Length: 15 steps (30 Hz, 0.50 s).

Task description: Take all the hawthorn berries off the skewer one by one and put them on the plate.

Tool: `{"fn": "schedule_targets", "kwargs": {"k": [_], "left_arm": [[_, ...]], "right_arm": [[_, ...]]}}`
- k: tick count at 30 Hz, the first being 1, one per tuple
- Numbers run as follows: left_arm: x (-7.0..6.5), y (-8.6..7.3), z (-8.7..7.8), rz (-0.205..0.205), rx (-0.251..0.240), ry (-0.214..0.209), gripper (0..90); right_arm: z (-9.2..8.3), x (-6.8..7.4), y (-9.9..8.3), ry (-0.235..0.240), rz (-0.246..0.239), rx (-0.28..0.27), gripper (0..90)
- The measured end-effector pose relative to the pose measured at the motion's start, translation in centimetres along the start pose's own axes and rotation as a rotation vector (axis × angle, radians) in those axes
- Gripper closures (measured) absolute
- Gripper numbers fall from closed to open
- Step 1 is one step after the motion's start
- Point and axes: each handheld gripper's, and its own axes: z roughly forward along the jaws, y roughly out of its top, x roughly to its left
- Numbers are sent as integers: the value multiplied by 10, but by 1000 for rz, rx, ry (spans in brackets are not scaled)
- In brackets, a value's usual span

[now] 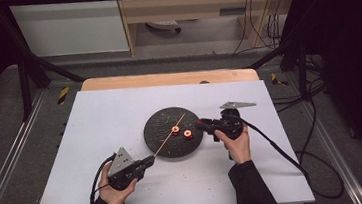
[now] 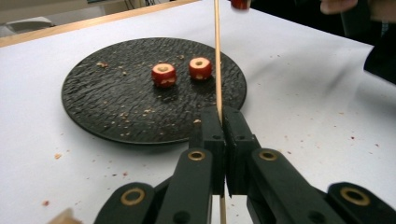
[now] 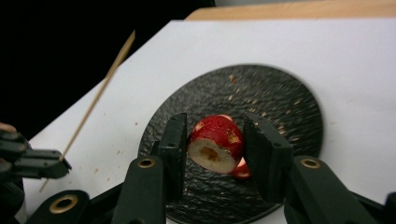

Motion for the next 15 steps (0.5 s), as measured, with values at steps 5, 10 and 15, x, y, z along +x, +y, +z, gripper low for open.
{"fn": "schedule_targets", "kwargs": {"k": [5, 10, 15], "left_arm": [[4, -2, 1, -11, 8, 12, 881], [7, -3, 3, -16, 16, 21, 881], [8, -4, 4, -23, 23, 26, 880]], "right_arm": [[31, 6, -17, 21, 4, 60, 621], [51, 8, -34, 14, -1, 102, 620], [58, 8, -43, -12, -21, 136, 614]]}}
